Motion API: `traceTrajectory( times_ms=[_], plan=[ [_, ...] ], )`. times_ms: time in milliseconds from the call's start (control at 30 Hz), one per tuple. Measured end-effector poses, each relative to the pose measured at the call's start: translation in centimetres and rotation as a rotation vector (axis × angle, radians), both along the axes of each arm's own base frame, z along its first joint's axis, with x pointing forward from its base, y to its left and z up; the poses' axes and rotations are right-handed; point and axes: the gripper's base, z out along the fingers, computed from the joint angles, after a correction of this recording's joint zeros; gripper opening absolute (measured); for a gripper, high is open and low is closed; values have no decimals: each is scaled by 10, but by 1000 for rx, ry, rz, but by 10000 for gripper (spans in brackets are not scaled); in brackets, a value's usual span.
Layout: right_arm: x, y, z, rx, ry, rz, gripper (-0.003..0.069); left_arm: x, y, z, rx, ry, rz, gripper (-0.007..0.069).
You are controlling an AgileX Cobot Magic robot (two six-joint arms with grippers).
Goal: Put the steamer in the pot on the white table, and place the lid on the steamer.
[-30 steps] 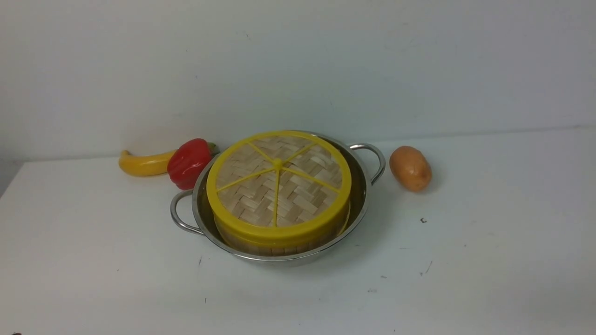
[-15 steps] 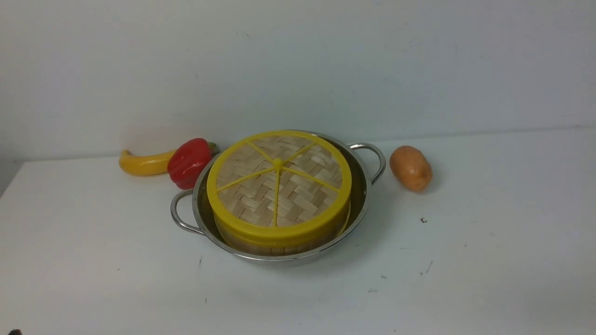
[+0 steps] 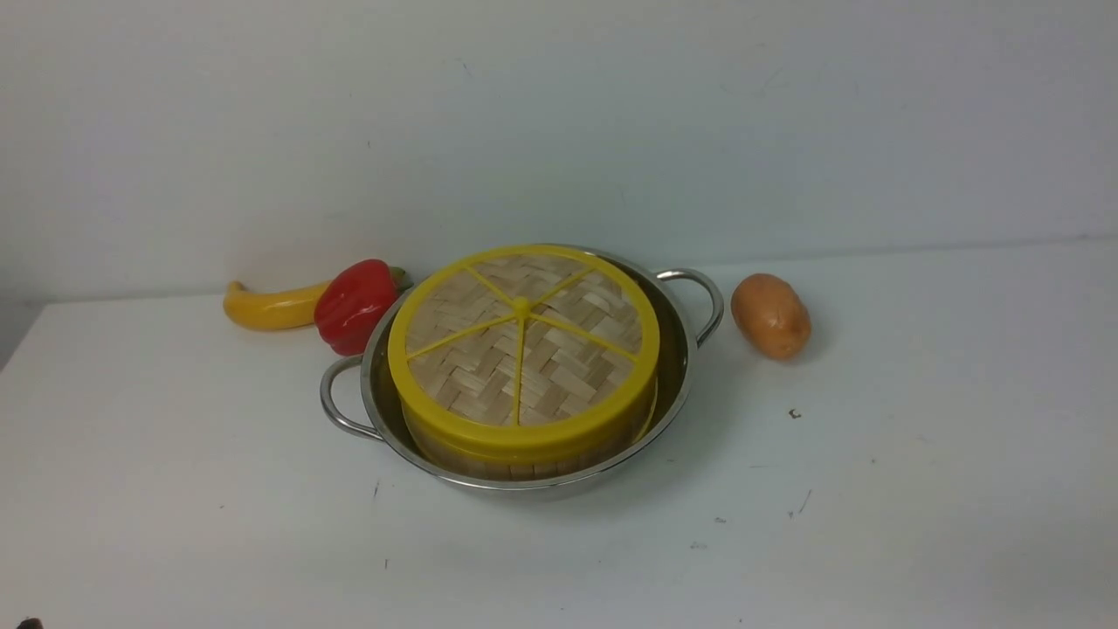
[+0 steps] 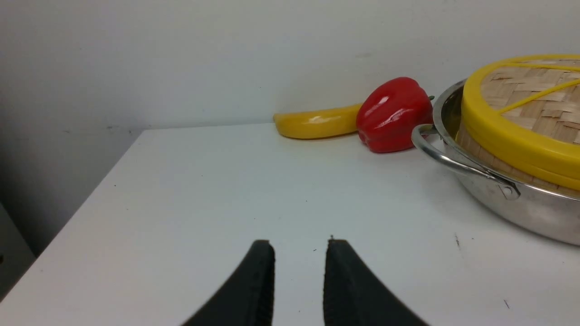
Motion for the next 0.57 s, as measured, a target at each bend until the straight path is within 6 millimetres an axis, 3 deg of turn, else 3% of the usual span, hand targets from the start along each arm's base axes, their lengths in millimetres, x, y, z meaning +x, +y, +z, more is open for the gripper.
traceTrajectory(
  times_ms=[567],
  plan=[
    [0,3,0,0,0,60,240,0,0,0,0,0,0,157]
  ],
)
